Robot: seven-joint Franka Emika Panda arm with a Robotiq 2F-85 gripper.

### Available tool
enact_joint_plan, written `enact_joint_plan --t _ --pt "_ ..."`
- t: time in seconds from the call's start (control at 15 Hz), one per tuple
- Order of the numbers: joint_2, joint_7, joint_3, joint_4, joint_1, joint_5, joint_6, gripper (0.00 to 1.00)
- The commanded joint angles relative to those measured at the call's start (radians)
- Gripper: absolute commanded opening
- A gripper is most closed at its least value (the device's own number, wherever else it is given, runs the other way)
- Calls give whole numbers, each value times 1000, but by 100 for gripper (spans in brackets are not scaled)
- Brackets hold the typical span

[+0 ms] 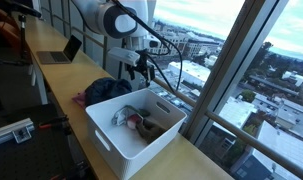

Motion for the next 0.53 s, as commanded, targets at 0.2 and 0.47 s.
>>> enact_joint_plan --t 0.2,0.47 --pt "112 -106 -24 93 -67 75 2 100" --pt "230 -121 -11 158 -79 97 23 100"
